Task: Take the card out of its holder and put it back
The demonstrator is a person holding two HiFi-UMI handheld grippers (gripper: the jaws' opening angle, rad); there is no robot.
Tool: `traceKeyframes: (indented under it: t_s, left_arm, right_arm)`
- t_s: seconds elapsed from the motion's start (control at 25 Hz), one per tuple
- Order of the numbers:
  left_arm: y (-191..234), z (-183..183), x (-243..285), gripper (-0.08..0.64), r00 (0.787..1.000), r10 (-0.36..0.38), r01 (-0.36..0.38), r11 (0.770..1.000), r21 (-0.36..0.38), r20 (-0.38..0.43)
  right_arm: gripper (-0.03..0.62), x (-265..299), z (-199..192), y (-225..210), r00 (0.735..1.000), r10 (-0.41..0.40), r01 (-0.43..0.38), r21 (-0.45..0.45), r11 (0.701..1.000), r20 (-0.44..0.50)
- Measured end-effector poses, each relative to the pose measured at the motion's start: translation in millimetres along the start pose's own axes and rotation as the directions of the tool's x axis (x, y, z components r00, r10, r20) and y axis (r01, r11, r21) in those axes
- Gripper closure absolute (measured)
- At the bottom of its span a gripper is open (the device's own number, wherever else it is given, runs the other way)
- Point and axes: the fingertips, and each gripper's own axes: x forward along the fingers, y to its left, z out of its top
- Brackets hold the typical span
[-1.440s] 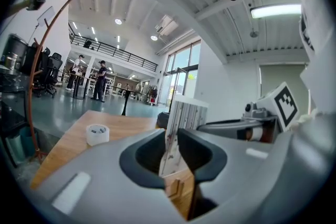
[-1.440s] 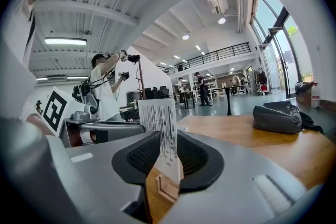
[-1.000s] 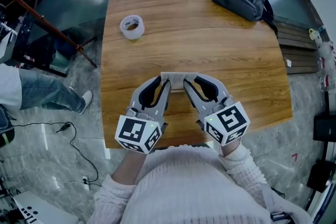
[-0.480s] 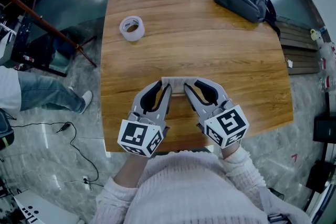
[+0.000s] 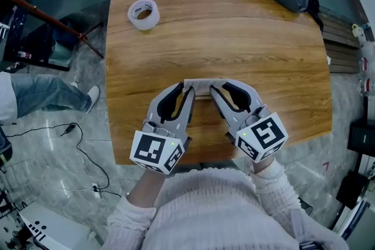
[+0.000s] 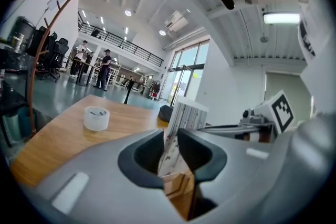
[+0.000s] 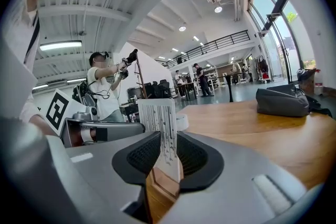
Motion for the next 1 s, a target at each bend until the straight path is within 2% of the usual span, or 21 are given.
traceKeyframes:
  t_s: [1.0]
  left_arm:
    - [10.0,-29.1,7.2,0.482,0.999,-0.004,0.000,0.995,-0.100,-0.040]
  right_arm:
    - [0.502,10.4,-26.7,-9.4,0.998,0.028,-0.027,0.024,0.999,-0.060]
